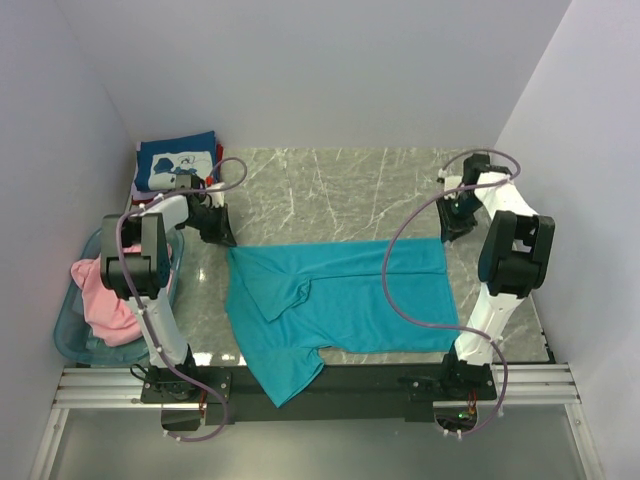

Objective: Fold and stack the t-shirts
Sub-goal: Fold the tshirt

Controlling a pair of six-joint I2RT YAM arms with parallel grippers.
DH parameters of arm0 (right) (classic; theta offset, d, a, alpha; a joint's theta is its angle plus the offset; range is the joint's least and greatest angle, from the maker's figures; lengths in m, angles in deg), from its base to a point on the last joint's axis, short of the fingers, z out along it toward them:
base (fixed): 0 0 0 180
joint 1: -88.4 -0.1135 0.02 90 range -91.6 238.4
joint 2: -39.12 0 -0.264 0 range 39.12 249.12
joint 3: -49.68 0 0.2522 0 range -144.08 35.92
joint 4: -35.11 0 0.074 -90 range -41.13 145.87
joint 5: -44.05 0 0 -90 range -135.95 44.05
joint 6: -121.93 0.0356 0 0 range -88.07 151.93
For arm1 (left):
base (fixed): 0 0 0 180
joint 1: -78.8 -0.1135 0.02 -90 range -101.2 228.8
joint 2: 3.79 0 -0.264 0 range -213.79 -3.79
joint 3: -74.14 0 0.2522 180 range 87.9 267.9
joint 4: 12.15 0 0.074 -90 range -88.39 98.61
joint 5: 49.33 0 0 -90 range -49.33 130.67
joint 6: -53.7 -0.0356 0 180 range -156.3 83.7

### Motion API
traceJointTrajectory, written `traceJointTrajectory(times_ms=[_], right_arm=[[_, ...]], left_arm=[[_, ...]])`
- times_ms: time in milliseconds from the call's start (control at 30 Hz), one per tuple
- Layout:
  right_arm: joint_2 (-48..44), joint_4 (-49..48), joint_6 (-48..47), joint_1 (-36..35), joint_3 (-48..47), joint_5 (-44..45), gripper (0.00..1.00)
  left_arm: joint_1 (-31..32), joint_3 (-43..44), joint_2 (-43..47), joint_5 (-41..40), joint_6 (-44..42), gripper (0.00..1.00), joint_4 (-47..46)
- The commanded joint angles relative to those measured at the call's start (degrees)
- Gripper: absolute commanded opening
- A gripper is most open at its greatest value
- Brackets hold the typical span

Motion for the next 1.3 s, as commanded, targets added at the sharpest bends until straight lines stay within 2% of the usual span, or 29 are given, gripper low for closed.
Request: traceJointTrajectory(times_ms=[0,33,67,100,167,200,233,267,333,433,600,900,1100,1267], right_arm=[[-3.09,1.93,-2.14,-1.85,-4.00,-3.56,0.34],[-3.17,2.63,-3.10,-2.81,-4.10,-4.26,0.34],[-3.26,2.55,-3.20,-3.34,-3.84,-4.27,0.34],[-3.70,2.46,-3.90,-3.95,-3.31,-4.09,0.34],[-3.96,1.50,-4.43,-5.80,-1.82,-2.34,0.35],[-4.40,0.79,-5.04,-7.55,-1.20,-0.86,0.36],[-4.67,-0.52,-5.22,-8.35,-0.67,-0.32,0.36],[-4.93,-1.31,-5.31,-8.88,0.29,0.21,0.36],[-4.85,-2.37,-5.57,-11.69,0.82,1.53,0.35],[-3.53,-3.17,-5.13,-13.97,1.09,2.85,0.34],[-1.25,-5.10,-4.78,-15.12,2.67,6.45,0.29],[2.71,-8.70,-5.13,-15.91,4.60,14.36,0.22],[6.04,-12.04,-5.05,-16.18,3.20,19.10,0.16],[10.27,-13.71,-4.61,-16.53,-3.38,22.36,0.15]], left_arm=[[0.18,1.95,-0.08,0.13,-2.54,0.06,0.92],[0.18,2.30,1.06,0.75,-2.71,0.22,1.00],[0.18,2.48,1.68,1.45,-2.72,0.23,1.44],[0.18,2.48,2.47,2.07,-2.98,0.37,1.71],[0.26,0.73,5.37,1.81,-2.63,0.49,1.10],[0.35,0.11,6.16,1.37,-2.45,0.63,1.01],[0.35,-0.85,7.30,0.93,-2.54,0.64,1.09],[0.44,-1.21,7.57,0.32,-2.45,0.64,1.53],[0.53,-1.74,7.75,0.05,-3.06,0.58,2.67],[1.31,-3.84,8.71,1.19,-4.03,0.45,3.82],[3.59,-7.62,12.93,1.19,-3.51,0.32,1.01],[5.71,-8.51,8.37,-4.51,-0.52,0.26,0.30],[4.31,-3.95,2.48,-8.12,0.01,0.22,-0.14],[3.17,2.91,-3.05,-9.26,1.92,0.22,0.30]])
